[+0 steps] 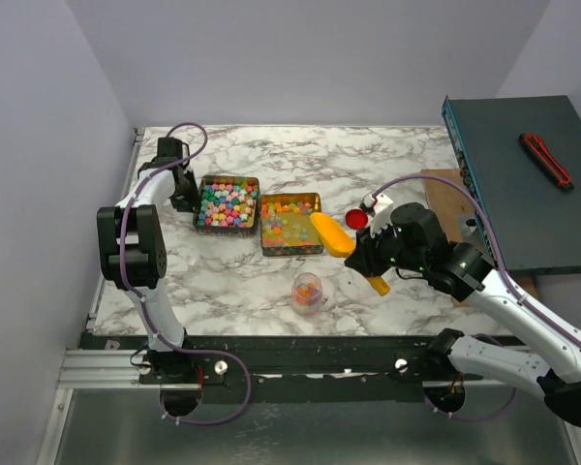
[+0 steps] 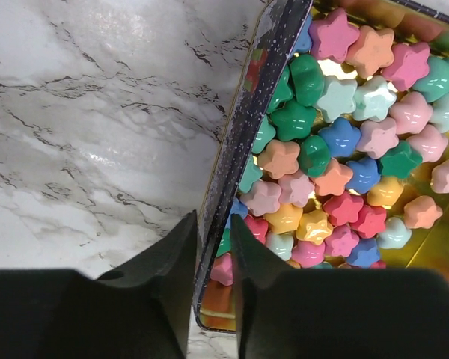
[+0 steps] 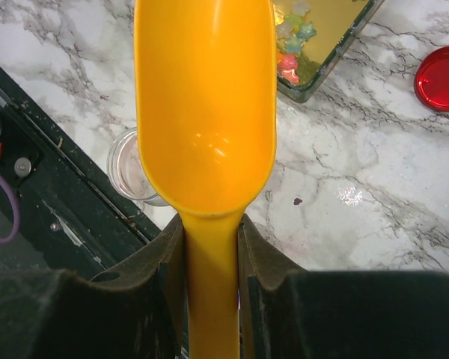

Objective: Pack the candies
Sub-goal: Pick up the storage box at the center of the board.

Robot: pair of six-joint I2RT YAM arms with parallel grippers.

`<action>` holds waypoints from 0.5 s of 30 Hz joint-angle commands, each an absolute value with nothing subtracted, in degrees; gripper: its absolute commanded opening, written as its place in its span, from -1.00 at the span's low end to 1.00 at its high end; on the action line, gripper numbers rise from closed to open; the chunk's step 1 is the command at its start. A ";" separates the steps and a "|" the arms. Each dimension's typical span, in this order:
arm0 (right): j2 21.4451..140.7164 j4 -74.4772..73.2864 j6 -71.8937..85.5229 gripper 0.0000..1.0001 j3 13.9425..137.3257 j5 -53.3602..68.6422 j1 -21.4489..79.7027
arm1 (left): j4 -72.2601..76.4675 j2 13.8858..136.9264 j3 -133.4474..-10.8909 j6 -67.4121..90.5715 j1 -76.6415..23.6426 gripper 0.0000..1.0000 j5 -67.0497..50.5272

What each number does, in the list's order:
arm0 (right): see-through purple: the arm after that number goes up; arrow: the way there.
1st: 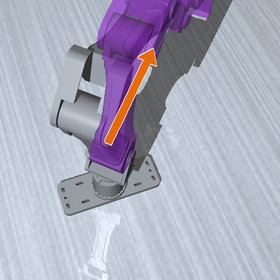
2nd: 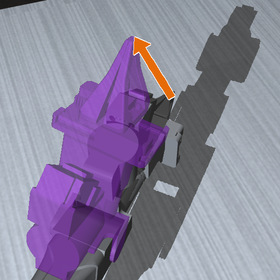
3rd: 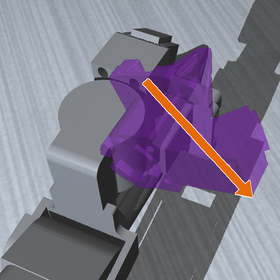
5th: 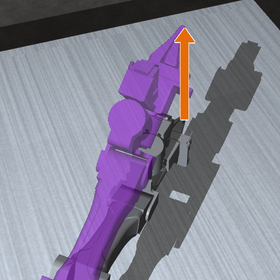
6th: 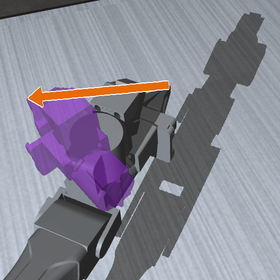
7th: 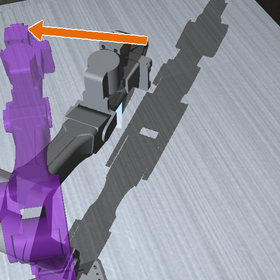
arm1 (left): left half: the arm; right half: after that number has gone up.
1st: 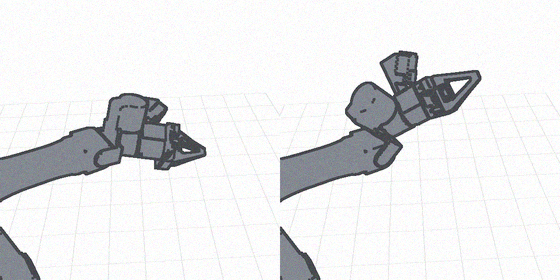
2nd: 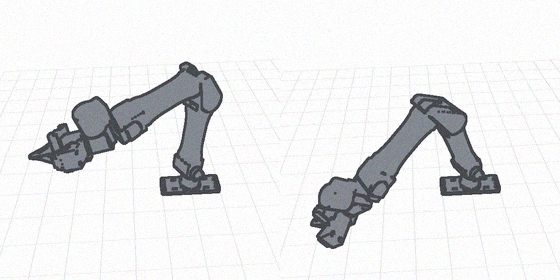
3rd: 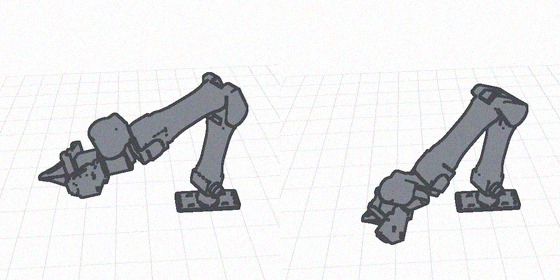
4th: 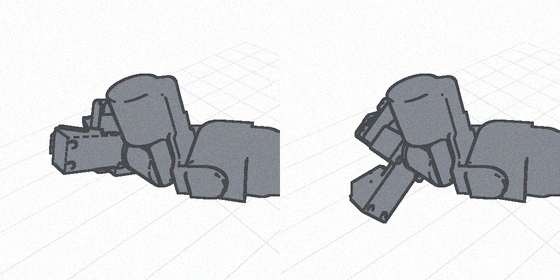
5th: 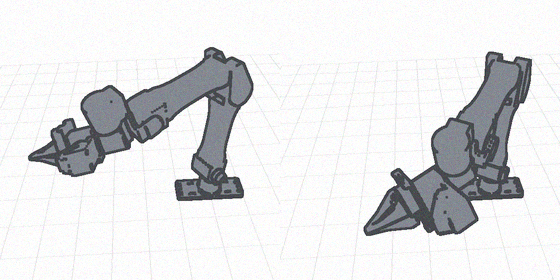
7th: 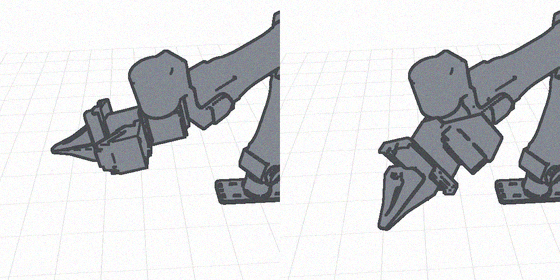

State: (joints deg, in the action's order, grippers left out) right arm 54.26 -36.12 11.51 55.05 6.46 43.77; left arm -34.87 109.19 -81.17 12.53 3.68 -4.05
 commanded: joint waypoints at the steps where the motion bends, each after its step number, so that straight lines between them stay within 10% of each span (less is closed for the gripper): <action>1: 54.29 -35.33 10.99 -0.99 54.28 6.05 43.67 | -34.49 109.47 -81.37 12.63 3.95 -0.63 -5.95; 5: 54.23 -35.19 11.08 -0.99 54.12 6.33 43.64 | -34.08 109.05 -80.55 13.09 3.70 -0.99 -6.24; 15: 54.09 -34.04 12.03 -0.99 53.94 7.90 43.64 | -33.89 105.40 -76.81 12.62 0.29 -1.00 -4.97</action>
State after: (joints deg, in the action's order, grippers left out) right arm 54.30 -36.03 11.55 54.46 6.61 43.77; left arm -33.15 108.31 -79.61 12.62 2.63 -4.56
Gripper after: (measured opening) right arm 0.288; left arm 0.015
